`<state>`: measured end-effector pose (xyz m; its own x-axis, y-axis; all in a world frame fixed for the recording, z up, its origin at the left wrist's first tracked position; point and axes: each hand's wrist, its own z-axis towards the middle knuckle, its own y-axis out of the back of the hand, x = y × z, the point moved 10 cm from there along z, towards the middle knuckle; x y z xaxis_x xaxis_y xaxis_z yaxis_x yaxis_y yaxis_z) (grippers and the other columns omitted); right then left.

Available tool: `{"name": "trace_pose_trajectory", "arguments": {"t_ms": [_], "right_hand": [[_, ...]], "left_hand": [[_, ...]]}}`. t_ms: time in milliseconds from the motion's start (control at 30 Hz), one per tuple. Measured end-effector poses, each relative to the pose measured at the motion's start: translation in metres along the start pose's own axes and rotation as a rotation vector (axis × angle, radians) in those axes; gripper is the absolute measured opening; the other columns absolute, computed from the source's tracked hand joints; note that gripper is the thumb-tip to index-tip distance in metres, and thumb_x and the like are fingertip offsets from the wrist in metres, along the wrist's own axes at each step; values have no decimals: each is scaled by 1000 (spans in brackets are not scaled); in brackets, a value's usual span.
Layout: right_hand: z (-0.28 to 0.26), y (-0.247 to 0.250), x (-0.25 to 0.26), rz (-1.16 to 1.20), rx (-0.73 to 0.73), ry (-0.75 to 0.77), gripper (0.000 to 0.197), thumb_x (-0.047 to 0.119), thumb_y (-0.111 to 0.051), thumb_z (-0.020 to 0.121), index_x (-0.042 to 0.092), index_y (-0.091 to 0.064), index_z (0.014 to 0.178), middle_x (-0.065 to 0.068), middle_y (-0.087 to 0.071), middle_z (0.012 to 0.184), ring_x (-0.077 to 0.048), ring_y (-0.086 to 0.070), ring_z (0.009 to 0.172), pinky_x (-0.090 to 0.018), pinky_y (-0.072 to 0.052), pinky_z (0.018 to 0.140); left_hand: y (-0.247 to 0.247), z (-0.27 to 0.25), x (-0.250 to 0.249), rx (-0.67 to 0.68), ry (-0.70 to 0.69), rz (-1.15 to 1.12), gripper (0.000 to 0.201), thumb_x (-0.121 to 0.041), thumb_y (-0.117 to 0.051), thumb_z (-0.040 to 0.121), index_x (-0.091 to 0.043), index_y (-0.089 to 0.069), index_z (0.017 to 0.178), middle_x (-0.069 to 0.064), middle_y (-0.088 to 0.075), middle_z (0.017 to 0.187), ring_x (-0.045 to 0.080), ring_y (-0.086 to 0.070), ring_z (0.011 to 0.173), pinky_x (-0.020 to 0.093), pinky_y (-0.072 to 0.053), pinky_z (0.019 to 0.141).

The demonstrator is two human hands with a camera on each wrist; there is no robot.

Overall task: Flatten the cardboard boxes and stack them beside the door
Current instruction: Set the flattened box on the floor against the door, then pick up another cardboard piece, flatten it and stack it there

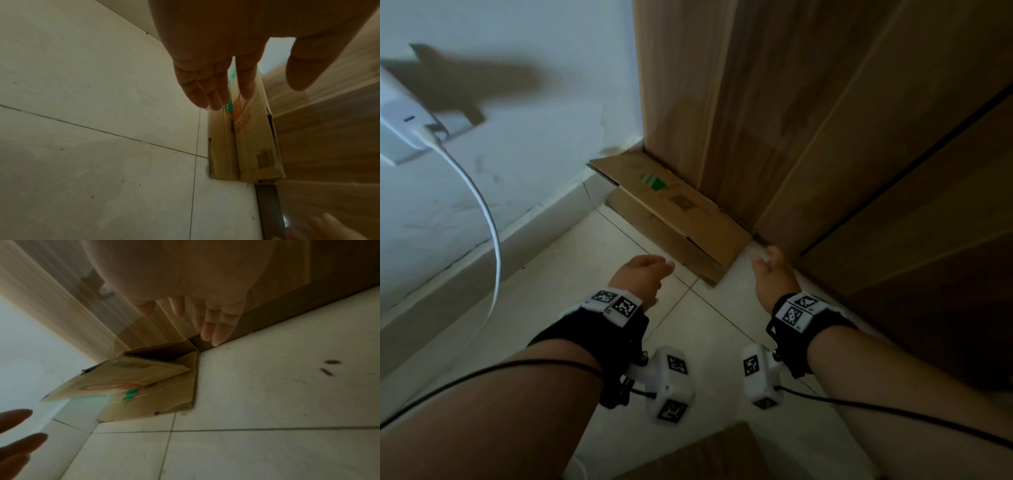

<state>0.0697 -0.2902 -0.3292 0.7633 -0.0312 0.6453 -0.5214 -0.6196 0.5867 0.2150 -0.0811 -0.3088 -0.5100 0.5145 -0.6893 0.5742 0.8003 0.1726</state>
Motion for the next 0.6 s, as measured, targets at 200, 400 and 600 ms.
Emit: {"name": "trace_pose_trajectory", "arguments": {"t_ms": [200, 400, 600], "right_hand": [[-25, -12, -56, -108, 105, -151, 54, 36, -47, 93, 14, -33, 140, -14, -42, 144, -33, -45, 126, -35, -38, 100], [-81, -38, -122, -313, 325, -260, 71, 41, -61, 84, 15, -30, 142, -12, -45, 142, -31, -48, 125, -31, -40, 99], [-118, -46, -162, -438, 408, -305, 71, 39, -63, 82, 14, -33, 141, -10, -43, 144, -28, -48, 125, -30, -41, 97]], "left_hand": [[-7, -11, 24, 16, 21, 33, 36, -26, -62, 85, -14, -60, 119, 8, -58, 104, 22, -54, 95, 35, -47, 83], [-7, -33, 65, 47, 75, 97, 39, -25, -60, 87, -12, -57, 124, 9, -57, 103, 22, -53, 93, 36, -46, 85], [-11, -38, 92, 62, 98, 147, 41, -26, -60, 87, -13, -57, 125, 10, -58, 101, 23, -55, 88, 37, -48, 87]]}}
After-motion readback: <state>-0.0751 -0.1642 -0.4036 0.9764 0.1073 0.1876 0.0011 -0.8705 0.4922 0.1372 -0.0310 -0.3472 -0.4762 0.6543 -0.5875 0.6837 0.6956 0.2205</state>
